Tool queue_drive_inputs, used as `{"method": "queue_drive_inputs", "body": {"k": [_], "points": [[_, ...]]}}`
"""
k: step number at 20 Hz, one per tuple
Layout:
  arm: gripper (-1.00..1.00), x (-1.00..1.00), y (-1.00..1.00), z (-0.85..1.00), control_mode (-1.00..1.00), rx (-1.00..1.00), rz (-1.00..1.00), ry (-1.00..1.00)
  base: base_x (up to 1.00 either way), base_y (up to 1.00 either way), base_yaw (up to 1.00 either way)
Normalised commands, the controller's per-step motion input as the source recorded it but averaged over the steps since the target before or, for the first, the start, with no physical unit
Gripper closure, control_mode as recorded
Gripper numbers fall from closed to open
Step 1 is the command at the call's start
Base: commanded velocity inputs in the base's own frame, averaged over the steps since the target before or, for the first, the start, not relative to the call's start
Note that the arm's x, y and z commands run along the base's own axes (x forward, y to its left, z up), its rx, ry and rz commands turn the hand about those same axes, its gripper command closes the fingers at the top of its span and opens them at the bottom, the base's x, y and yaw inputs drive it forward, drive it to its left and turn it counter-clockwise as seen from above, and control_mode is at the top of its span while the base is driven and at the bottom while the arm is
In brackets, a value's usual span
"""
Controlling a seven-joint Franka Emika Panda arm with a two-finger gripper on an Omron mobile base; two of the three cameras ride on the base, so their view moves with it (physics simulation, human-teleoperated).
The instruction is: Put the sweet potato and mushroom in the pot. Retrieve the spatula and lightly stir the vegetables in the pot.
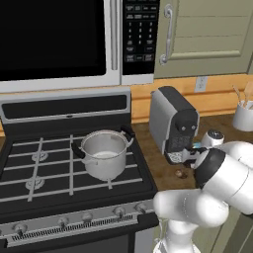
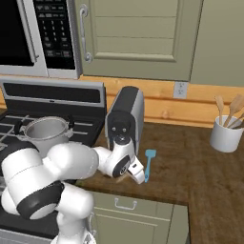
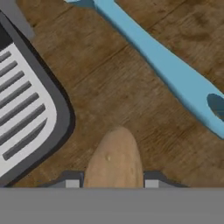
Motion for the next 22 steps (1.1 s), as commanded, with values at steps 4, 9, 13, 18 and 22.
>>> {"method": "queue_drive_inputs", "body": {"k": [4, 9, 13, 18, 22], "points": [[1.0, -0.46, 0.13, 0.69, -1.0, 0.0, 0.0, -0.23, 0.0, 0.0, 0.0], [1.0, -0.34, 0.38, 1.0, -1.0, 0.0, 0.04, -0.25, 0.0, 0.0, 0.0], [1.0, -0.13, 0.94, 1.0, -1.0, -0.04, 0.08, -0.09, 0.0, 0.0, 0.0], [1.0, -0.02, 1.0, 1.0, -1.0, -0.08, 0.14, 0.0, 0.0, 0.0, 0.0], [1.0, 0.0, 1.0, 0.99, -1.0, -0.07, 0.18, 0.0, 0.0, 0.0, 0.0]]}}
